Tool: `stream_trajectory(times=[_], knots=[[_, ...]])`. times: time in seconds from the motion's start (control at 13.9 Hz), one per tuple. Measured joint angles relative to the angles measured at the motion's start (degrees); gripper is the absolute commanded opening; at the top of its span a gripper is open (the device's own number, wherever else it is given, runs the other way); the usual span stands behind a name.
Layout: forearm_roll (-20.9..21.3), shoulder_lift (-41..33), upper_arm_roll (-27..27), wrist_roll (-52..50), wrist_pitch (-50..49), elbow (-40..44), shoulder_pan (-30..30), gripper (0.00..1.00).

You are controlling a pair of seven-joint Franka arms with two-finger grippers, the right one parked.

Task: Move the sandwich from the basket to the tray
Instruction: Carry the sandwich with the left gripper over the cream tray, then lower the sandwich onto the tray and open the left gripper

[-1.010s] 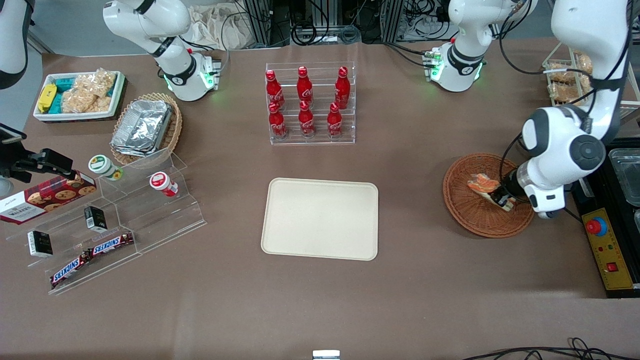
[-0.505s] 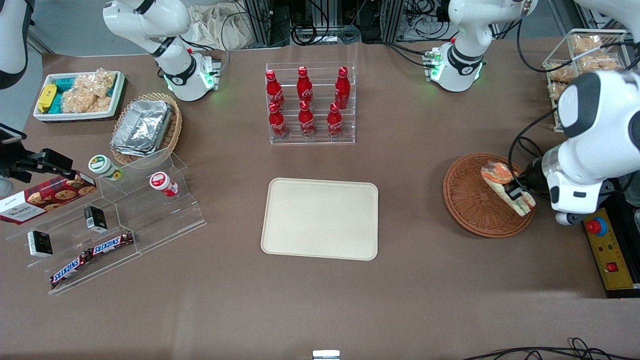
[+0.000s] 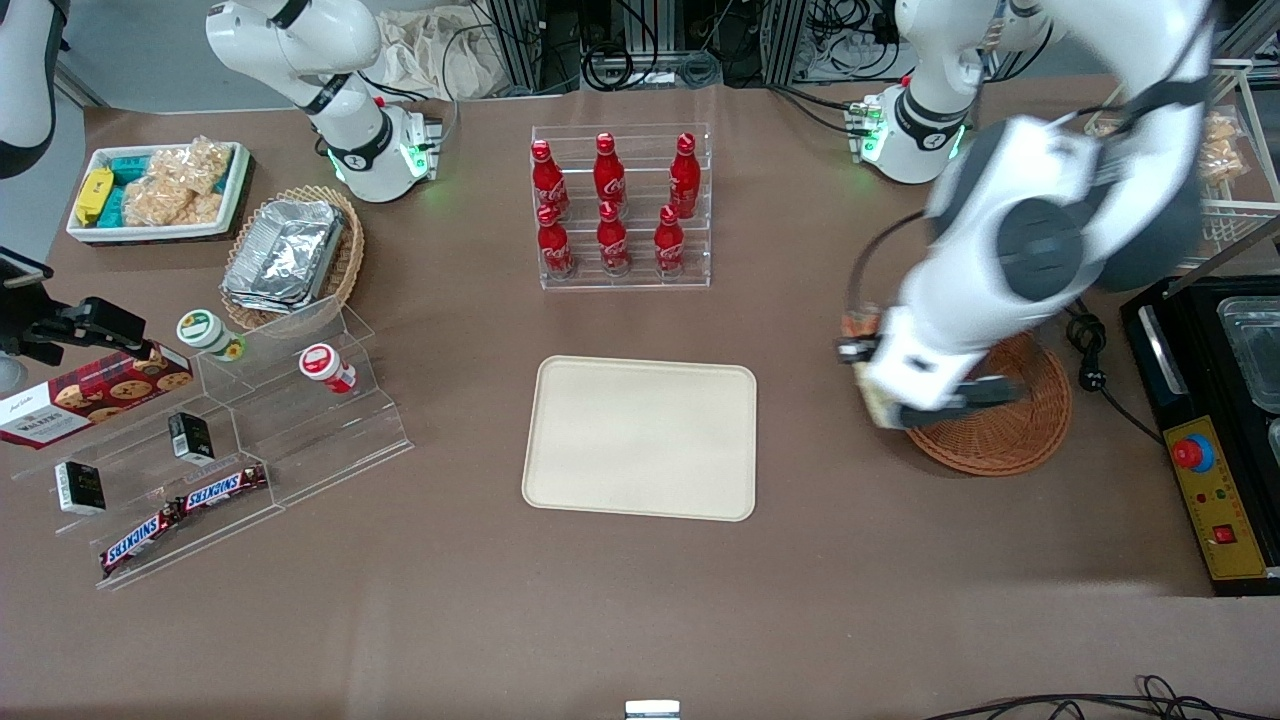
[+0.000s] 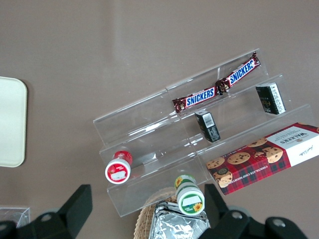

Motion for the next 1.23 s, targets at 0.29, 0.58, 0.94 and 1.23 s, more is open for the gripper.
stream_trajectory(times=[0.29,0.58,0.94,1.23], knots=[[0.02,11.73,-0.01,-0.14,15.83,1.53,-7.99,0.0],[0.23,21.18,0.01,1.4,25.82,4.48,-10.29,0.0],[0.29,25.82,0.87,8.53,30.56,6.17,-9.98,0.04],[0.29,26.26,0.91,9.09,30.7,6.36,-9.99,1.0]])
